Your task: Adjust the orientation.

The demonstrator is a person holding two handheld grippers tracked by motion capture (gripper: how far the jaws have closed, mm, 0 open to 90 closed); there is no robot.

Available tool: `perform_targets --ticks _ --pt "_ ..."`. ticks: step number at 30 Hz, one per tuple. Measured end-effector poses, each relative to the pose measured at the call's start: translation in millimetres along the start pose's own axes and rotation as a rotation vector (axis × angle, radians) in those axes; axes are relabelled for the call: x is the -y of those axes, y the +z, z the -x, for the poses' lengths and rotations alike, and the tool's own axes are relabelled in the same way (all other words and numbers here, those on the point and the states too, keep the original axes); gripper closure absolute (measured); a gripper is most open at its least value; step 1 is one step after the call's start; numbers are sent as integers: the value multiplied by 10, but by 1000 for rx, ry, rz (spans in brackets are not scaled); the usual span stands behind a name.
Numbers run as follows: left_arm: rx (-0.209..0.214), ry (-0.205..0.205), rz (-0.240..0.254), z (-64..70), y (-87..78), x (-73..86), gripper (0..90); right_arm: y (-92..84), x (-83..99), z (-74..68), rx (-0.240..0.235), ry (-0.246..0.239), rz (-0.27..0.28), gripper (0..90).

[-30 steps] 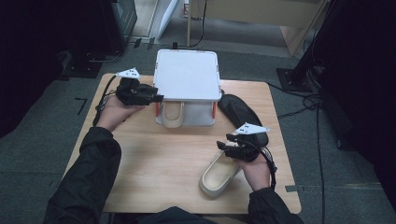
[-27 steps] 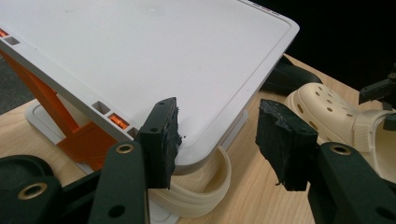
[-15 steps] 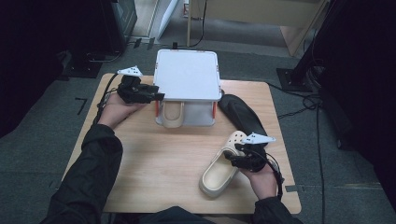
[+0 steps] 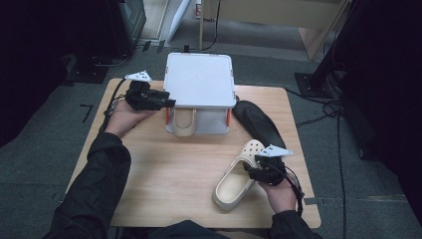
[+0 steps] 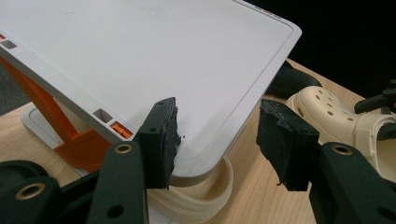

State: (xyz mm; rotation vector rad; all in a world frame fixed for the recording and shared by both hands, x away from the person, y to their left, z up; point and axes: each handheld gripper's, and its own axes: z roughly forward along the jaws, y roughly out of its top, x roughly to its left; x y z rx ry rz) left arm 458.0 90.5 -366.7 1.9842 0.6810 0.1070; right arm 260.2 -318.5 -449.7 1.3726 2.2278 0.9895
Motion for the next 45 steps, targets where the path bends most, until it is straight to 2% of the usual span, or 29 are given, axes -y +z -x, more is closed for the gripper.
perform_targets --ticks 2,4,8,10,11,12,14,20,23,27,30,35,40,45 --pt "0 1 0 -2 1 -1 484 10 3 10 -6 17 4 477" --pt "0 0 1 -3 1 -1 484 6 -12 -12 11 29 -2 517" --pt "0 -1 1 -2 0 2 484 -14 -40 -37 41 13 -12 567" --pt "0 0 2 -1 -1 4 484 -21 -51 -21 41 25 -13 578" --pt "1 2 1 -3 -3 5 484 -24 -58 -18 42 30 -13 614" --pt "1 1 2 -3 -3 5 484 -40 -66 -19 47 23 -3 671" --pt "4 -1 5 -5 -2 9 485 -87 -94 -37 92 -16 15 710" --pt "1 -2 11 -1 0 16 485 -101 -123 -70 101 -30 19 735" --pt "3 -4 11 -4 -1 17 486 -132 -160 -94 101 -39 51 756" --pt "0 -3 12 -2 0 17 486 -133 -218 -133 70 -50 94 764" --pt "-1 -3 12 1 0 17 486 -86 -283 -223 65 -101 108 764" --pt "2 -1 15 -1 -2 24 486 35 -392 -395 23 -174 111 763" --pt "3 -2 15 5 -6 28 486 177 -434 -541 -37 -219 100 761" --pt "2 0 17 14 -6 33 486 304 -436 -676 -60 -258 84 747"
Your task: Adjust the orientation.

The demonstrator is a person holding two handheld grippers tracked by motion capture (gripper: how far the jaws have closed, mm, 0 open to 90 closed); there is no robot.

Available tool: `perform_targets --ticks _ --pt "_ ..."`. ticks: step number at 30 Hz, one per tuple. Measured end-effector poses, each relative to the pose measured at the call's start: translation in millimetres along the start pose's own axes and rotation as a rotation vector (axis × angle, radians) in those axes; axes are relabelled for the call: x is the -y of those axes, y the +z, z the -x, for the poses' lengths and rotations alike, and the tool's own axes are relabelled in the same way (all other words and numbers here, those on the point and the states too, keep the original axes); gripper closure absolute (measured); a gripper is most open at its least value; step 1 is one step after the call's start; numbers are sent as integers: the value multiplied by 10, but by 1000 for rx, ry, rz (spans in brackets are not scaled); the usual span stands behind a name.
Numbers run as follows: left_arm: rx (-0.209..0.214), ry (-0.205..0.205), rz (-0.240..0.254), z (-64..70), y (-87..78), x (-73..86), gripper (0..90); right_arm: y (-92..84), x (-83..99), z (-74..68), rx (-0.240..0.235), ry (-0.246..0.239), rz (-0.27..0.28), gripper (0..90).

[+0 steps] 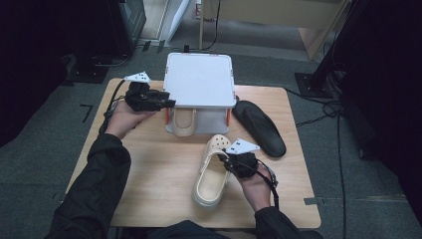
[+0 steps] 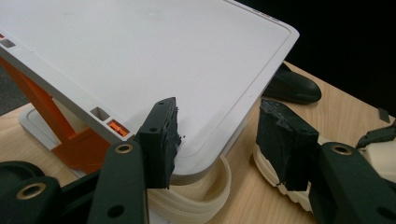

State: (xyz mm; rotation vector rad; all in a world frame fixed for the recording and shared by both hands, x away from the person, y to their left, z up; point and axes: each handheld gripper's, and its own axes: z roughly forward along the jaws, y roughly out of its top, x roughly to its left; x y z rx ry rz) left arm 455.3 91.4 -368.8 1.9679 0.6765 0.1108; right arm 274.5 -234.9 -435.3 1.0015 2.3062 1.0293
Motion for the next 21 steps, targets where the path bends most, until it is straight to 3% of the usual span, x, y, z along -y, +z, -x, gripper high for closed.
perform_targets --ticks 7,12,16,21 --pt "1 -2 1 6 -3 4 486 69 50 -84 -48 -22 9 699" --pt "2 -3 1 4 -6 6 486 73 65 -49 -109 27 -13 602" --pt "4 -2 1 3 -6 6 486 3 77 7 -156 111 -8 552" --pt "4 -2 1 4 -7 6 486 -204 106 119 -180 152 39 584"
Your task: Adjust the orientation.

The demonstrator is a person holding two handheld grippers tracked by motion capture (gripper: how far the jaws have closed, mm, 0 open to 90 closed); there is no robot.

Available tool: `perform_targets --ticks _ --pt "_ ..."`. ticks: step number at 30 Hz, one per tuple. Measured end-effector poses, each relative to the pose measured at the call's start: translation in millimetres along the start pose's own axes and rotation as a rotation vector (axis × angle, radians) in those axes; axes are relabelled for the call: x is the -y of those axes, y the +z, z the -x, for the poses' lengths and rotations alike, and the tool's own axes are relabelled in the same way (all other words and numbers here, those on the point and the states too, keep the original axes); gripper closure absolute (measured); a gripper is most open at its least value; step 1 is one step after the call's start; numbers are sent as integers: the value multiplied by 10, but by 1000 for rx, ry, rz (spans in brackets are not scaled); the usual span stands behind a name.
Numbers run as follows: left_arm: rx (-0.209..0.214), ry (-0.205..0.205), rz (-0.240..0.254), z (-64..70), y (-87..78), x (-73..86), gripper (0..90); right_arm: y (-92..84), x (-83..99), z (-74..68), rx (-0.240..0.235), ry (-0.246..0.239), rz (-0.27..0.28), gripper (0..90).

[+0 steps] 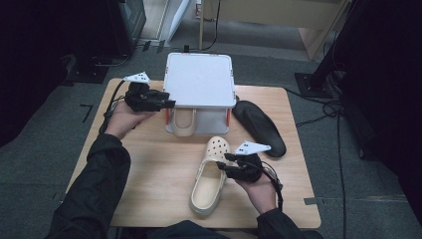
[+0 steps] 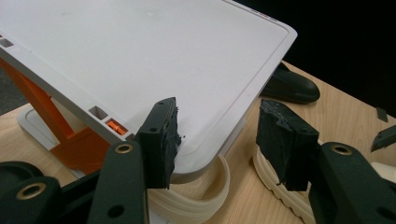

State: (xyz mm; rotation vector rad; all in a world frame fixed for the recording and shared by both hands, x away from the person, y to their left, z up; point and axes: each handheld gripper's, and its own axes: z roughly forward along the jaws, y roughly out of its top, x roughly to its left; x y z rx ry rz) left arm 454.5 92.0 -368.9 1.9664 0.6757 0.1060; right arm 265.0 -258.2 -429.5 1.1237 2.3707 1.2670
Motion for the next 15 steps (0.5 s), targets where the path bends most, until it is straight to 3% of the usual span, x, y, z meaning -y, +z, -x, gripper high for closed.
perform_targets --ticks 2,5,9,15 --pt "-1 0 0 1 1 -1 486 -100 5 54 0 16 31 628" --pt "-1 1 -1 2 1 -1 486 -179 22 147 43 34 47 683" --pt "-2 1 -1 3 1 0 486 -81 107 292 89 71 -5 712" --pt "-1 2 1 3 -1 3 486 121 200 390 101 127 -107 723"
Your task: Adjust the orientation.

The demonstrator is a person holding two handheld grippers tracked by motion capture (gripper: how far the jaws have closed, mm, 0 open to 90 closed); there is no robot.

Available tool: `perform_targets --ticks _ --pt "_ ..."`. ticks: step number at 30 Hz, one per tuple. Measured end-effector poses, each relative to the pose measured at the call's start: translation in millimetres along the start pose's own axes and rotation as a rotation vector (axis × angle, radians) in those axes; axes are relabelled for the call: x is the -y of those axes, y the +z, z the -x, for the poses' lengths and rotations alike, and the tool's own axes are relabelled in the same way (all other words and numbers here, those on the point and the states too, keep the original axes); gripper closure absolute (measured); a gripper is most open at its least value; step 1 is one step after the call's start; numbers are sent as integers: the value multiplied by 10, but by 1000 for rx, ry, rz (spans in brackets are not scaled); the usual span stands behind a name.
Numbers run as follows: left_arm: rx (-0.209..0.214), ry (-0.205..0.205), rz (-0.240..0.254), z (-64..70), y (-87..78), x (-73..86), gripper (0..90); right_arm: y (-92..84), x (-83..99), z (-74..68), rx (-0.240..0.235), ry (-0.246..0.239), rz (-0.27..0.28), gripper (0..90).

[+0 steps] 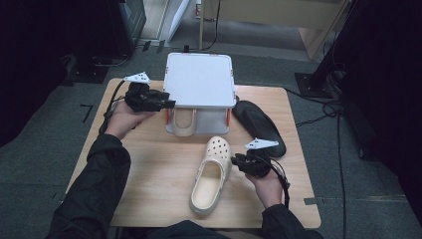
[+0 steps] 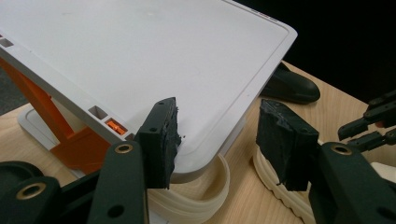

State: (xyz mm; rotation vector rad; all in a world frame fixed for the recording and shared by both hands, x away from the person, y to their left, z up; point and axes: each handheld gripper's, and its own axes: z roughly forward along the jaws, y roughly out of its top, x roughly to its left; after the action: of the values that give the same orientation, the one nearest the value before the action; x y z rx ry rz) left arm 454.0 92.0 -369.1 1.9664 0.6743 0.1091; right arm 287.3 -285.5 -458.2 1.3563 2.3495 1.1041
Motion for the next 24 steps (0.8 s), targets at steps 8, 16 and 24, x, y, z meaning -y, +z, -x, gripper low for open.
perform_targets --ticks 8,16,24 --pt "-1 0 0 6 0 1 486 140 -22 -6 22 5 -6 727" --pt "-3 2 1 8 0 3 486 243 -93 9 18 -6 14 725" --pt "-3 3 3 8 0 7 487 347 -166 23 5 -9 23 719"
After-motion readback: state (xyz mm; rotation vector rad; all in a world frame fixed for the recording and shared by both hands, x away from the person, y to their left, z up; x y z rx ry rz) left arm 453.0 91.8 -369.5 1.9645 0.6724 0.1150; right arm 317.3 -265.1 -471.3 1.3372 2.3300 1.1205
